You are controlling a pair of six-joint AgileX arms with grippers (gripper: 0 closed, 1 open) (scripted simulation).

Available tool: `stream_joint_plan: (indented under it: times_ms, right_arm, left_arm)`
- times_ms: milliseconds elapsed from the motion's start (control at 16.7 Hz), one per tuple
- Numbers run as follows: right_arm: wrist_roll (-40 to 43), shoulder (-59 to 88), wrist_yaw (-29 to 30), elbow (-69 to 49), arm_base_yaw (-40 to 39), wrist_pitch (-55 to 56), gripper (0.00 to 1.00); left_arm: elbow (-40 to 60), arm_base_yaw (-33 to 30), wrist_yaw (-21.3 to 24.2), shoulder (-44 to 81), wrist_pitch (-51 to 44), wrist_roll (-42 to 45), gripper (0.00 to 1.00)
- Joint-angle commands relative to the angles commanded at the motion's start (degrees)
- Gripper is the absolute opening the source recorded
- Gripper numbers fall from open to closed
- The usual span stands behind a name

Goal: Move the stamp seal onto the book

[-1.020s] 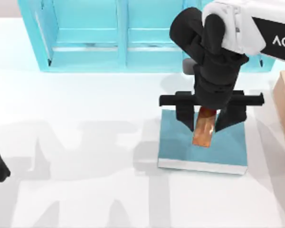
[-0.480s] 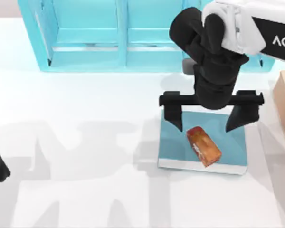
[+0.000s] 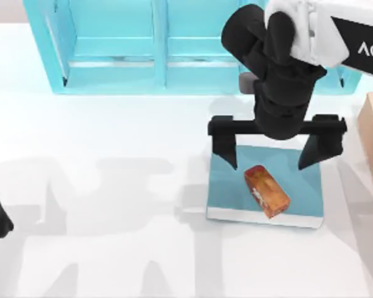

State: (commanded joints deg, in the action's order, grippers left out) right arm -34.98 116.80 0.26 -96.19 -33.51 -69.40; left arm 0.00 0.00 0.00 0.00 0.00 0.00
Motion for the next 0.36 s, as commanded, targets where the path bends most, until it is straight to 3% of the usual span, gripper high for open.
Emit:
stream_joint_plan:
  times_ms: [360]
  right_arm:
    - [0.09,-0.59,-0.01,-4.27,0.07,-4.85,1.0]
  left_arm:
    - [0.0,0.0,0.0,0.0,0.0,0.0,1.0]
